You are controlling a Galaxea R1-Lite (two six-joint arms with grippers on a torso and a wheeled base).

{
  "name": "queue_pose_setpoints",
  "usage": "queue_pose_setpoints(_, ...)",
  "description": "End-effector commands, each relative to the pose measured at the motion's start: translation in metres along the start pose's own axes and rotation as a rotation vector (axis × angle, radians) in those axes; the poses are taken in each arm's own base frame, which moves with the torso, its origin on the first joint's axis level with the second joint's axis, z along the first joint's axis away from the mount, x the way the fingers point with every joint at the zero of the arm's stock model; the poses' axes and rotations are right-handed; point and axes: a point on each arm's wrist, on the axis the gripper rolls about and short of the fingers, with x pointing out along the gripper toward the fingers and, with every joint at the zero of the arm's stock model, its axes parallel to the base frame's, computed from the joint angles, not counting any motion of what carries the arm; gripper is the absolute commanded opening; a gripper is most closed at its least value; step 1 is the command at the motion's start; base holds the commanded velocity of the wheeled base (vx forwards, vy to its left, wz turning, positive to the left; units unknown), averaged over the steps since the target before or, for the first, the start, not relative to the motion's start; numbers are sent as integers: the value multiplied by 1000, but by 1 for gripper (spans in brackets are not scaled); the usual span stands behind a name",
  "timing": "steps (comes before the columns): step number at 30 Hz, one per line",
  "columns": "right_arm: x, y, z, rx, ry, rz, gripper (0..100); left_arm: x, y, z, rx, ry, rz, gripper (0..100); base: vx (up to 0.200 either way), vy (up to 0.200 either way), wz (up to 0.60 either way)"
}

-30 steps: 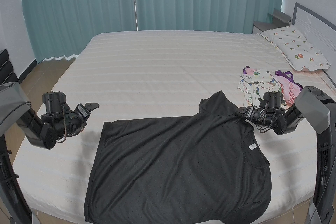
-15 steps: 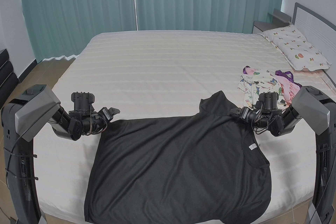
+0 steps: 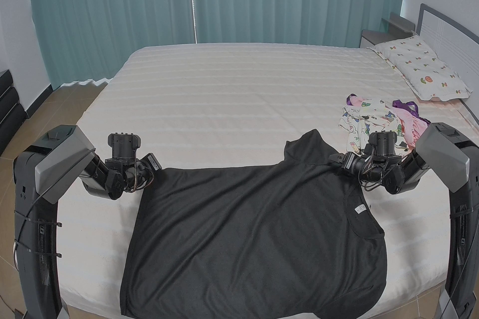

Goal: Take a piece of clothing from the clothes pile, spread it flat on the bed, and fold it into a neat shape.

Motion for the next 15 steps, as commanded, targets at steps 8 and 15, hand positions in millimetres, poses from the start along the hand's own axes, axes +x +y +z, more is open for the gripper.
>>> queue_pose_setpoints(8,8,-6,-5,4,5,-11,0,5,-4,37,-20,-118,-31,0,0,0,0)
queue_pose_setpoints(15,8,-6,1,-5,-55,18,0,10,1,42,-28,-109,-8,0,0,0,0)
